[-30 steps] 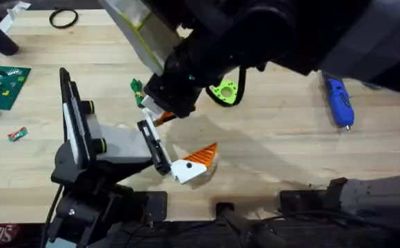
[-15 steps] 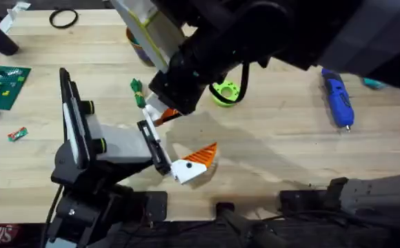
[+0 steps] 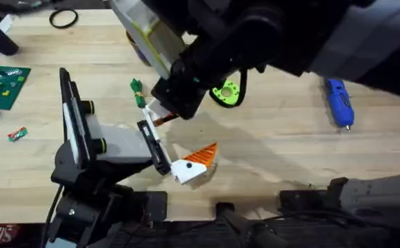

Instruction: Pick up the gripper from the table and insert it into the empty holder that is missing its gripper. Then pick up a screw, insert it into the mounting hole, and use the screwdriver to tighten it. Finally, clean up the table by picking up the vegetable and placing it into the bucket.

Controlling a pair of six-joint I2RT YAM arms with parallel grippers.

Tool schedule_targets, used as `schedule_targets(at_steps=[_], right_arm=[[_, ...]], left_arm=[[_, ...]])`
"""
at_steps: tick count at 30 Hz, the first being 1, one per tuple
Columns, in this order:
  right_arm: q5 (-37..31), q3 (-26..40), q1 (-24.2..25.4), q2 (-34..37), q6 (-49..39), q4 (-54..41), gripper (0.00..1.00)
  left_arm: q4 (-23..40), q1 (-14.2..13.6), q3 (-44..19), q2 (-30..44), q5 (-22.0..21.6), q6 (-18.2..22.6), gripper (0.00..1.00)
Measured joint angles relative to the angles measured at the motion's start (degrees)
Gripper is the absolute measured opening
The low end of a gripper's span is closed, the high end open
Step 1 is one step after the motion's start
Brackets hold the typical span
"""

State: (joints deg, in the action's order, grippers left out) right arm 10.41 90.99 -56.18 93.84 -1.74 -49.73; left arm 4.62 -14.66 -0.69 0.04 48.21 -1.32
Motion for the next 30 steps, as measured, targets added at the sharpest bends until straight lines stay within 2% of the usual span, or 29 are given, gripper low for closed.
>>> schedule_targets(at_steps=[16, 17, 18, 21, 24, 26, 30], right_arm=[[-0.2, -0.5, 0.0, 0.0, 0.0, 0.3, 0.005], [-0.2, -0.5, 0.0, 0.0, 0.2, 0.4, 0.048], [-0.3, -0.5, 0.0, 0.0, 0.3, 0.5, 0.136], [-0.3, -0.5, 0.0, 0.0, 0.1, 0.6, 0.55], [-0.3, -0.5, 0.1, 0.0, 0.3, 0.7, 0.744], [-0.7, -0.5, 0.5, -0.2, 0.0, 0.6, 0.954], [-0.7, -0.7, 2.0, -2.0, 0.0, 0.5, 0.994]], left_arm=[[0.0, 0.0, 0.0, 0.0, 0.0, 0.0, 0.982], [0.0, 0.0, 0.0, 0.0, 0.0, 0.0, 0.982], [0.0, 0.0, 0.0, 0.0, 0.0, 0.0, 0.982], [0.0, 0.0, 0.0, 0.0, 0.0, 0.0, 0.982], [0.0, 0.0, 0.0, 0.0, 0.0, 0.0, 0.982], [0.0, 0.0, 0.0, 0.0, -0.2, 0.0, 0.982], [0.0, 0.0, 0.0, 0.0, -0.2, 0.0, 0.982]])
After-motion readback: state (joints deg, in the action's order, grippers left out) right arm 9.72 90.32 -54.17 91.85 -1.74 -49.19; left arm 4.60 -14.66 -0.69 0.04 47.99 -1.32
